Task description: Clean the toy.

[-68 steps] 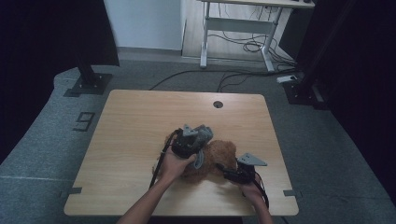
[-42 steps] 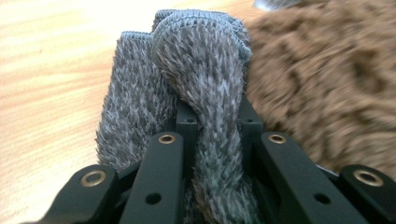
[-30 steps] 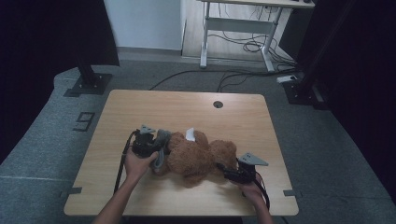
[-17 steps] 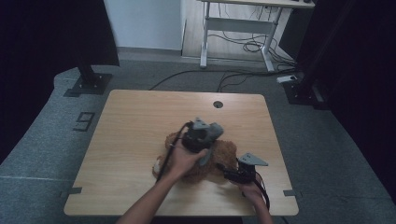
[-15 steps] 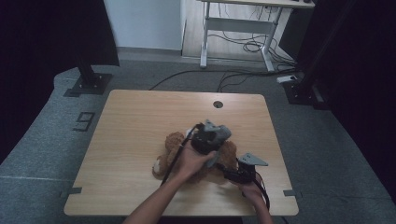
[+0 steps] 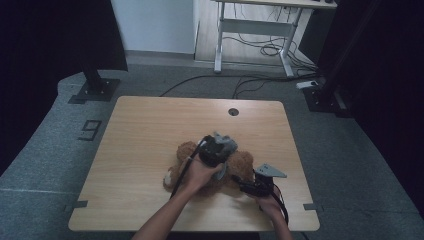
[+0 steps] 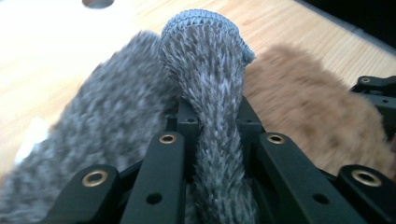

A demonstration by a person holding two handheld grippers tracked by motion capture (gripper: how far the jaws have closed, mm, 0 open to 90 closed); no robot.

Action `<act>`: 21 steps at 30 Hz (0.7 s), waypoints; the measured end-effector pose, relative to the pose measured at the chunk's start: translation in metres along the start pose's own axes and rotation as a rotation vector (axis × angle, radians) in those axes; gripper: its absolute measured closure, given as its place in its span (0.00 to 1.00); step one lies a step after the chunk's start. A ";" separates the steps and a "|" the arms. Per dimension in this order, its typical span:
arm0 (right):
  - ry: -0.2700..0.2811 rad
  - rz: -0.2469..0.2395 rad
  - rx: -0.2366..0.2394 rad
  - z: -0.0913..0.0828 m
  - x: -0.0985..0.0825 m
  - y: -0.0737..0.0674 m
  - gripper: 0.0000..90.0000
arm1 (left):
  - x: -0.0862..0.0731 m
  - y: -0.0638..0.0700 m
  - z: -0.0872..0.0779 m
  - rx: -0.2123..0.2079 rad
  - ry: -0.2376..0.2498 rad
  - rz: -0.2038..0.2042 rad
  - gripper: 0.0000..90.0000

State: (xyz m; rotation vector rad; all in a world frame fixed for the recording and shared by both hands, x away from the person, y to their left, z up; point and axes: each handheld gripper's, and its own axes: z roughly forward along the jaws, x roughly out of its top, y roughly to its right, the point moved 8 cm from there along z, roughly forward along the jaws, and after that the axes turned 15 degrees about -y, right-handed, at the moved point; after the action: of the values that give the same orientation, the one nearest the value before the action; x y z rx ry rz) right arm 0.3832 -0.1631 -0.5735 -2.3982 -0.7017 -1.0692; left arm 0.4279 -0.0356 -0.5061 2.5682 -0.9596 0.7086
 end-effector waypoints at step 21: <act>0.003 0.011 0.004 0.000 0.000 0.000 0.37 | -0.095 -0.106 -0.027 0.076 -0.011 -0.205 0.86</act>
State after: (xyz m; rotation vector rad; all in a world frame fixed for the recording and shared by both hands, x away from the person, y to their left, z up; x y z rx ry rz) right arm 0.3834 -0.1630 -0.5738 -2.3943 -0.6883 -1.0657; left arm 0.4281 0.1031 -0.5469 2.6891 -0.6706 0.6861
